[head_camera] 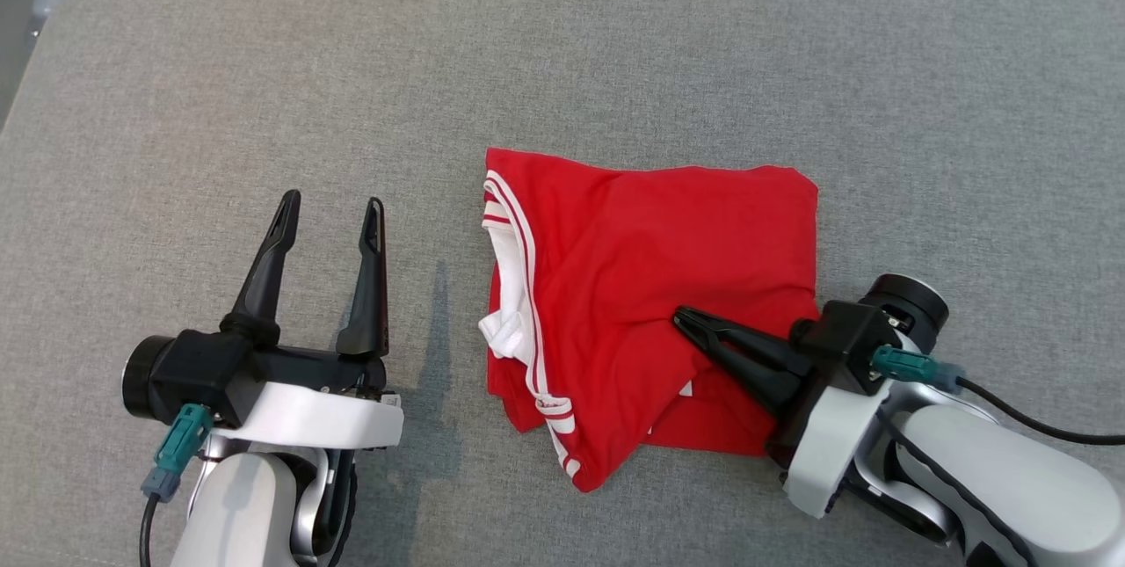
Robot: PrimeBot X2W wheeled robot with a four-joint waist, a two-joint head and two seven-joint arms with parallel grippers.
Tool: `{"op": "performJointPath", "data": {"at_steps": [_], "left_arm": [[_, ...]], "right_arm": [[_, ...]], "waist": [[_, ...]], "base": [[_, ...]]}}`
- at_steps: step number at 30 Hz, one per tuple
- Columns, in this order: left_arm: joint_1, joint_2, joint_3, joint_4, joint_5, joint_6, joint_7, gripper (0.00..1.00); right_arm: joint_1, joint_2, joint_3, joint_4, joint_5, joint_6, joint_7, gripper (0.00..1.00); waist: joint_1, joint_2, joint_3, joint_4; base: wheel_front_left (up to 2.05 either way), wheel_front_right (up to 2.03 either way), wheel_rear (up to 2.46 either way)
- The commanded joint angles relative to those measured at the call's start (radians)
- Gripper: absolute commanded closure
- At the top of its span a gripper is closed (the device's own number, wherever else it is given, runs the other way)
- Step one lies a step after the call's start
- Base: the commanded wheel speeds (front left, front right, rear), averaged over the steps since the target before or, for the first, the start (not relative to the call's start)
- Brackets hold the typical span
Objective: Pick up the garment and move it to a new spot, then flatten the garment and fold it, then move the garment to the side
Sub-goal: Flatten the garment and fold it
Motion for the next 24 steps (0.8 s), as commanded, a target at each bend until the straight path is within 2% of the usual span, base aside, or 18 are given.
{"op": "performJointPath", "data": {"at_steps": [1, 5, 8, 19, 24], "left_arm": [[-0.014, 0.002, 0.001, 0.000, -0.004, -0.003, -0.005, 0.00], [-0.022, 0.001, 0.000, 0.003, -0.005, -0.009, -0.005, 0.00], [-0.025, 0.000, 0.000, 0.004, -0.005, -0.013, -0.005, 0.00], [-0.010, -0.002, 0.013, 0.007, -0.001, -0.022, -0.005, 0.00], [-0.007, -0.002, 0.022, 0.009, 0.008, -0.023, -0.005, 0.00]], "right_arm": [[-0.023, -0.004, 0.027, 0.013, 0.014, 0.000, -0.013, 1.00], [-0.083, 0.002, 0.137, 0.053, 0.077, 0.000, -0.017, 1.00], [-0.095, 0.013, 0.176, 0.055, 0.119, 0.000, -0.002, 1.00], [0.000, 0.038, 0.188, -0.047, 0.177, 0.000, 0.099, 1.00], [-0.006, 0.019, 0.155, -0.062, 0.195, 0.000, 0.000, 1.00]], "waist": [[0.0000, 0.0000, 0.003, 0.002], [0.0000, 0.0000, 0.010, 0.003], [0.0000, 0.0000, 0.013, 0.004], [0.0000, 0.0000, 0.015, -0.012], [0.0000, 0.0000, 0.009, -0.027]], "base": [[0.00, 0.00, 0.00], [0.00, 0.00, 0.00], [0.00, 0.00, 0.00], [0.00, 0.00, 0.00], [0.00, 0.00, 0.00]]}}
